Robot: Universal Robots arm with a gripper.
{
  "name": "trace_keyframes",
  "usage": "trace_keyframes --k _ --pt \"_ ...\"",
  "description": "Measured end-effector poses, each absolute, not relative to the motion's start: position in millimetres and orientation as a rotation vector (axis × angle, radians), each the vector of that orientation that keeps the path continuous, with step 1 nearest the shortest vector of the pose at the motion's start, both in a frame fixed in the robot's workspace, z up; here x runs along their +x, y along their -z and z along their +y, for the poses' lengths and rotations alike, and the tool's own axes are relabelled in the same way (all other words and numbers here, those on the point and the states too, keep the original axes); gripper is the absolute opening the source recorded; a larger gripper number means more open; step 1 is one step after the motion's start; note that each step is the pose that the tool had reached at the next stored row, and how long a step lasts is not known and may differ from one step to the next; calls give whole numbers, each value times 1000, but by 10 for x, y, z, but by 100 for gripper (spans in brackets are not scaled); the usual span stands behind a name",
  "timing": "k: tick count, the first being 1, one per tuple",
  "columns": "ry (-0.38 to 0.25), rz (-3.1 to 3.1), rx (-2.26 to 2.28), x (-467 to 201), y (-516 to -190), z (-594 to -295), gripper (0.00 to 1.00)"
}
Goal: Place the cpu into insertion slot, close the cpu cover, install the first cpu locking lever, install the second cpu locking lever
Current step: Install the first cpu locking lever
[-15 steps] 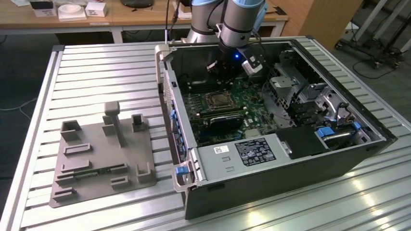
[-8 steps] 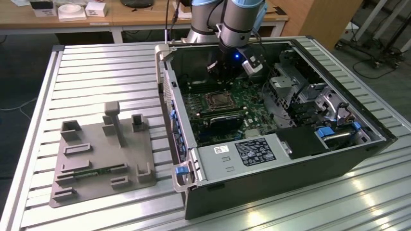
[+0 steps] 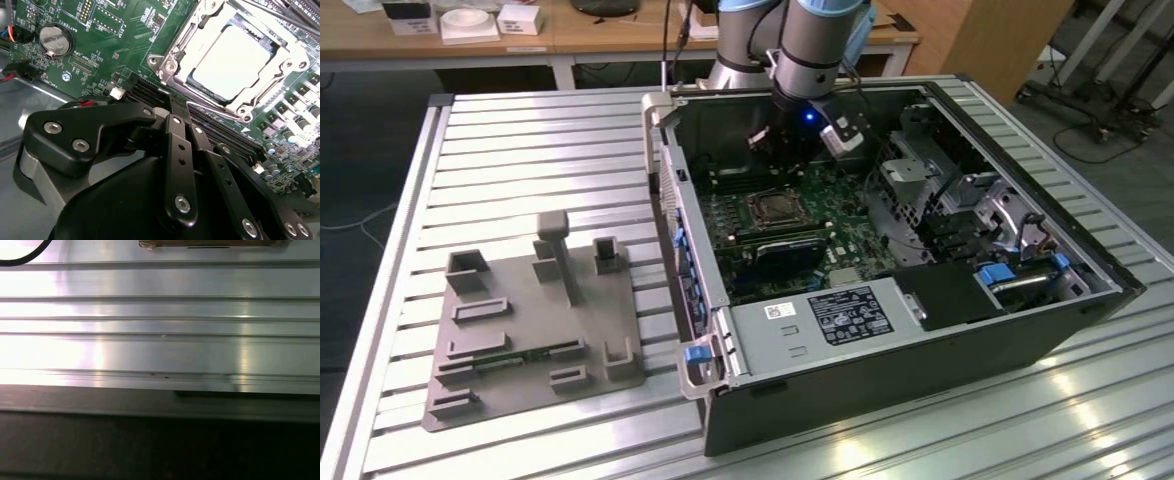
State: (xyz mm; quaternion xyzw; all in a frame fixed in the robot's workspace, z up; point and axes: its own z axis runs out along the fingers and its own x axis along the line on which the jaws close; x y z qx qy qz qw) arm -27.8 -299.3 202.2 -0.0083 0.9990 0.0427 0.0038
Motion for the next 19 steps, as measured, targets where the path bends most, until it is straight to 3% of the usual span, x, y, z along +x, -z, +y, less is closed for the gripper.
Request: trace_keyframes --k 19 --pt "-132 3131 -26 -279 -2004 -3004 11"
